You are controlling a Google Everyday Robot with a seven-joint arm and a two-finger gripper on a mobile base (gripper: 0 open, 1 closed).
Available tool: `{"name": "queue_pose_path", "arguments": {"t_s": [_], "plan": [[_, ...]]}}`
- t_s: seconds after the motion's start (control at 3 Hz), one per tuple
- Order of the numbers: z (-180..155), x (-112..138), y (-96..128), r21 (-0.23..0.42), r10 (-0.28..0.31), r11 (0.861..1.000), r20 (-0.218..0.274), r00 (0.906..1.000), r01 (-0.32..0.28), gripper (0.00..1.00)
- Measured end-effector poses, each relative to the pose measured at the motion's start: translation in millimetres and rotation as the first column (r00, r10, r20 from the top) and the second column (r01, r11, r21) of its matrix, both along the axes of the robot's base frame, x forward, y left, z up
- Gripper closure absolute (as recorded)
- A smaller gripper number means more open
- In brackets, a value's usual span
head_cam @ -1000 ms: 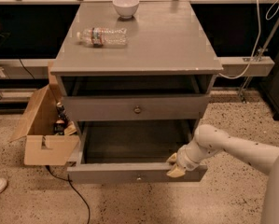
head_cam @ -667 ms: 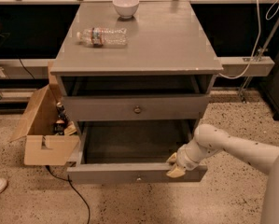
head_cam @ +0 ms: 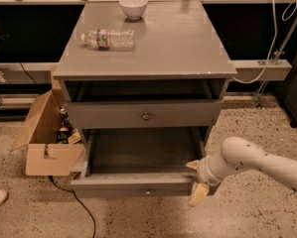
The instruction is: Open middle drawer
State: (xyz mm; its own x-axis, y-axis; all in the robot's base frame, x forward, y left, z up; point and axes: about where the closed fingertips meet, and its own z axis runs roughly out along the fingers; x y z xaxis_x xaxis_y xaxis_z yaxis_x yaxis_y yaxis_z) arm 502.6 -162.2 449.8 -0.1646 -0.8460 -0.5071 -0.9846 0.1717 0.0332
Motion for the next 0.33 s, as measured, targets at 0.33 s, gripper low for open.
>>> {"name": "queue_pose_path", "arguments": {"t_s": [0.33], "plan": [[48.0, -15.5, -11.6, -0.012, -0.03, 0.999, 0.106, 0.9939, 0.031, 0.0]]}}
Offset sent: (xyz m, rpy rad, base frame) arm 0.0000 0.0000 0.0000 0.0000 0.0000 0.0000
